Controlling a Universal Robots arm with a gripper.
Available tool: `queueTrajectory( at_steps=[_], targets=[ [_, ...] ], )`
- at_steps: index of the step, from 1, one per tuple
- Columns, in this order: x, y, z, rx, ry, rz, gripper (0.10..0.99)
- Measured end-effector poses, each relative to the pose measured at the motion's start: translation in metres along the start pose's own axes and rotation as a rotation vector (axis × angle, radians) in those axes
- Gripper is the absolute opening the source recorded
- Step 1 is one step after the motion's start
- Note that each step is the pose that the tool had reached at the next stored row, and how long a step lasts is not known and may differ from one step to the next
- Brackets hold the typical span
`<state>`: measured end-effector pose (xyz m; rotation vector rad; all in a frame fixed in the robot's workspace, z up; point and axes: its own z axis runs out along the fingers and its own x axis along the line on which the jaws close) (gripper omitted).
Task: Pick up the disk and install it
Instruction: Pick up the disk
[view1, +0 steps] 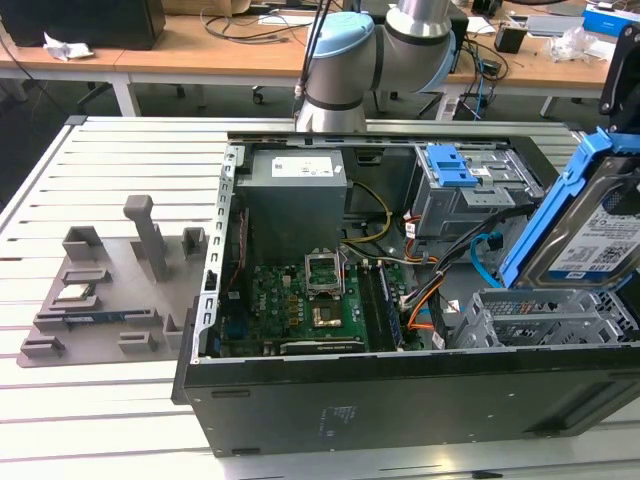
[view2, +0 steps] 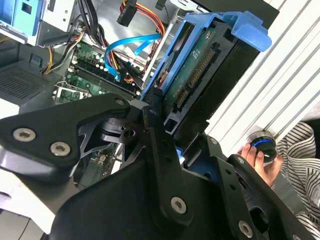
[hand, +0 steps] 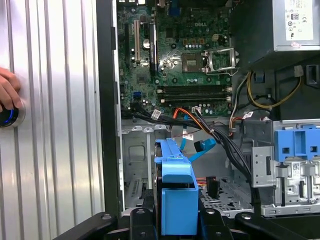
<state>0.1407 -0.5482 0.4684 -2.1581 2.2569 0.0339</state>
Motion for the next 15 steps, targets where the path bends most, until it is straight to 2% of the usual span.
queueTrajectory(
  at_steps=[9,15],
  targets=[
    [0.0004,0.0045,0.0075,0.0,0.0,0.0,0.365],
    [0.0005,0.0053,0.0083,0.0,0.0,0.0,0.365]
  ],
)
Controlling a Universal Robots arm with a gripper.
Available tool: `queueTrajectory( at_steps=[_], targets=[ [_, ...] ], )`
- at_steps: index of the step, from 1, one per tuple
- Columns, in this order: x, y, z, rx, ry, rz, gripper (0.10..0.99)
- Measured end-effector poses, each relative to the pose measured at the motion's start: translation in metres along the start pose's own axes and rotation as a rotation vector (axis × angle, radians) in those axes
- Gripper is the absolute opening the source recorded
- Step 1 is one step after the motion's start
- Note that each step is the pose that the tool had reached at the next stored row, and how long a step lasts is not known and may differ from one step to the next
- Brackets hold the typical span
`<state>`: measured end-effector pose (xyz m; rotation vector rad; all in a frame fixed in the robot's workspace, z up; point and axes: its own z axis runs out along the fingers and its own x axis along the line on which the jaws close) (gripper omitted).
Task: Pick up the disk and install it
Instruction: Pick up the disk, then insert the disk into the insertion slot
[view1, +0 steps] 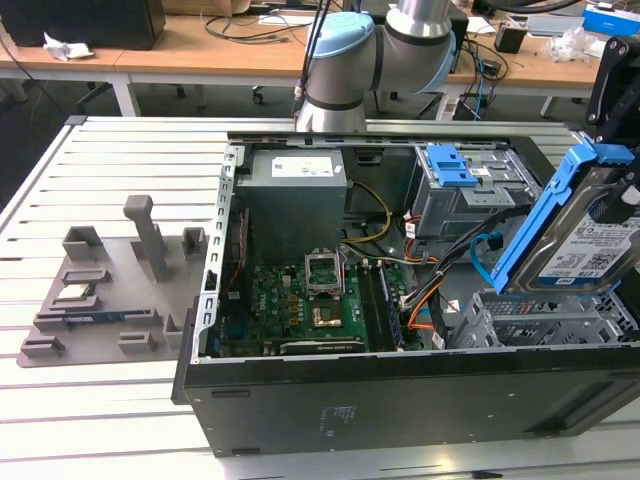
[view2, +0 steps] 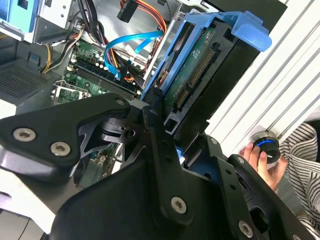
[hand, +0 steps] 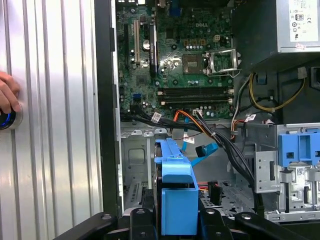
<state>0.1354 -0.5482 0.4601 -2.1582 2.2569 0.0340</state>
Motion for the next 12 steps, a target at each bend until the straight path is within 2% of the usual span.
queueTrajectory(
  at_steps=[6,12],
  targets=[
    [0.0,0.0001,0.0002,0.0,-0.0001,0.0,0.365],
    [0.0021,0.0058,0.0067,0.0,0.0,-0.002,0.365]
  ],
)
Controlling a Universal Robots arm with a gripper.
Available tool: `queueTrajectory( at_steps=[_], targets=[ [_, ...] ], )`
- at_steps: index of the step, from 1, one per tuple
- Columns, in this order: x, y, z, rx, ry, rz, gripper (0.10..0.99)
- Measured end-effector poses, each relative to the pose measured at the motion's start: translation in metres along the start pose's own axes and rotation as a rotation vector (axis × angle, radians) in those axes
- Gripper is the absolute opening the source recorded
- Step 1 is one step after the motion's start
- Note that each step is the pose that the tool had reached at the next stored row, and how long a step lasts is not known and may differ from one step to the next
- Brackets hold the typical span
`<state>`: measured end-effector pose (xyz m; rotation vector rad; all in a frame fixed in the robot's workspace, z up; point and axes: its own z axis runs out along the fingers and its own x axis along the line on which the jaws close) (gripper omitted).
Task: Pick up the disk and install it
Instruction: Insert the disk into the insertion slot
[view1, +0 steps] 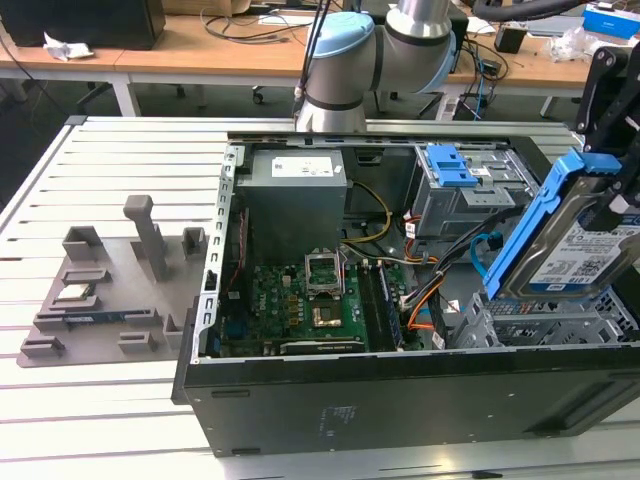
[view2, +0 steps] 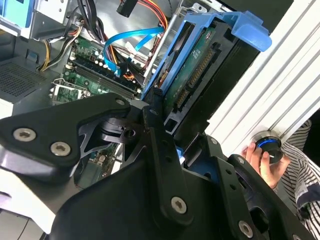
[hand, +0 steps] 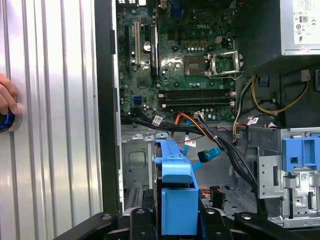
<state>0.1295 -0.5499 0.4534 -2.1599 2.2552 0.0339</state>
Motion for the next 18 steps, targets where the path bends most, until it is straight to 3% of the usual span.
queueTrajectory(
  at_steps=[6,10,11,18],
  targets=[
    [0.0001,-0.0019,0.0057,0.0,0.0032,-0.013,0.365],
    [0.0004,-0.0021,0.016,0.0,0.0034,-0.013,0.365],
    [0.0006,-0.0021,0.0229,0.0,0.0036,-0.013,0.365],
    [0.0008,-0.0021,0.0303,0.0,0.0035,-0.013,0.365]
  ],
)
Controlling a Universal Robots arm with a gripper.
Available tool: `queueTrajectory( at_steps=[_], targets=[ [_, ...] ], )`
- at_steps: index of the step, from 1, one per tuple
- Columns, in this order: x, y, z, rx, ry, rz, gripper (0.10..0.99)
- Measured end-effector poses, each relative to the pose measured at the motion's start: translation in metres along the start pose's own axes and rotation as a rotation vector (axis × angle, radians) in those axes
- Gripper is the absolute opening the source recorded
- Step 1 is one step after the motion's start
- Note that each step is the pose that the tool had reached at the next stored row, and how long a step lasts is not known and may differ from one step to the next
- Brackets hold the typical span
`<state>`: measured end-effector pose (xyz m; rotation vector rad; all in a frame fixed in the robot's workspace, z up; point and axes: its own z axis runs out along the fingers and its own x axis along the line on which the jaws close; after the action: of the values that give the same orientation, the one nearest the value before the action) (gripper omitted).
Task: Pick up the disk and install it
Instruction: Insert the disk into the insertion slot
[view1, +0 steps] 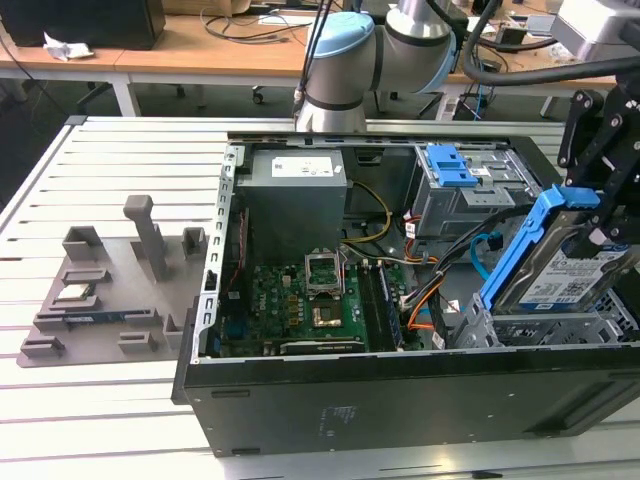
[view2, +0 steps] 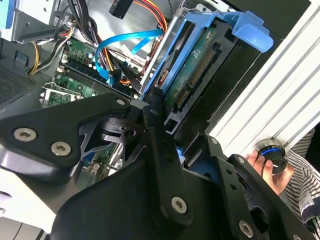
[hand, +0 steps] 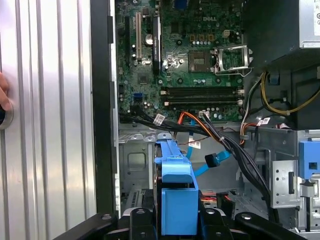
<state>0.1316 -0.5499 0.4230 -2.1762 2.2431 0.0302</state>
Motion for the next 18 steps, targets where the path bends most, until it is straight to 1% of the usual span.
queueTrajectory(
  at_steps=[3,5,7,8,10,12,13,18],
  targets=[
    [0.0001,0.0,0.0041,0.0,0.0,0.0,0.365],
    [0.0003,0.0,0.0104,0.0,0.0,0.0,0.365],
    [0.0004,0.0,0.0142,0.0,0.0,0.0,0.365],
    [0.0005,-0.0001,0.0192,0.0,0.0001,0.0,0.365],
    [0.0006,-0.0001,0.0234,0.0,0.0,0.0,0.365],
    [0.0008,-0.0001,0.0313,0.0,0.0,0.0,0.365],
    [0.0008,-0.0001,0.0331,0.0,0.0004,0.0,0.365],
    [0.0009,-0.0001,0.0333,0.0,0.0002,0.0,0.365]
  ],
)
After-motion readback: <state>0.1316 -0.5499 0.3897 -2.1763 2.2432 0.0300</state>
